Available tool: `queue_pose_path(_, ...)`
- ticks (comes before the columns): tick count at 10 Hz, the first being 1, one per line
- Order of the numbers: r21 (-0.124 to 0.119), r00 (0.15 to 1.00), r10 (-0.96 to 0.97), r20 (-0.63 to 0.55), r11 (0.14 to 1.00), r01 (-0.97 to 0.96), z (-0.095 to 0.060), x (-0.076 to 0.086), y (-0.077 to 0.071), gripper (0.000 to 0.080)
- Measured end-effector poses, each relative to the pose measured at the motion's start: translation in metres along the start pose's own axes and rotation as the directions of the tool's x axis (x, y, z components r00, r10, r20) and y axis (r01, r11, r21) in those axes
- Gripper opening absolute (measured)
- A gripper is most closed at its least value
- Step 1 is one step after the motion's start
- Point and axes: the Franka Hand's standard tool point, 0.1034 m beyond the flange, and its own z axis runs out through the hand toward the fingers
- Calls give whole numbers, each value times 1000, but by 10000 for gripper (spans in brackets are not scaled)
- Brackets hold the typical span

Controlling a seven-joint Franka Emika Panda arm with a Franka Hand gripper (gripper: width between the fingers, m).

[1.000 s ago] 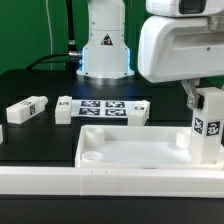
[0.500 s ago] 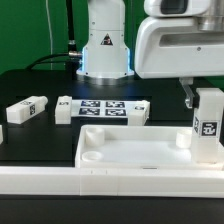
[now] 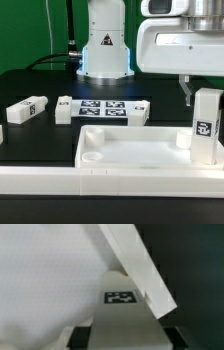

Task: Assemble desk

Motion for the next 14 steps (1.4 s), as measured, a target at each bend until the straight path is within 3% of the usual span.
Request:
queue_pose_path(3, 19, 936, 352, 12, 936, -353, 1, -3, -3, 291)
queue_pose_path(5, 30, 915, 403, 21, 915, -403, 1, -1, -3, 291)
queue_pose_path(6, 30, 923, 383, 21, 923, -384, 1, -2, -3, 393)
queue_pose_path(7, 30, 937, 348, 20, 937, -348, 2, -2, -3, 393)
queue_pose_path(8, 28, 954, 300, 20, 953, -300, 2, -2, -3, 531)
queue_pose_path(9, 19, 981, 190, 27, 982, -190, 2, -2, -1, 612)
queue_pose_path(12, 22, 993, -120, 22, 993, 119, 2, 0, -1, 647)
queue_pose_path(14, 18, 942, -336, 20, 942, 336, 1, 2, -3, 649)
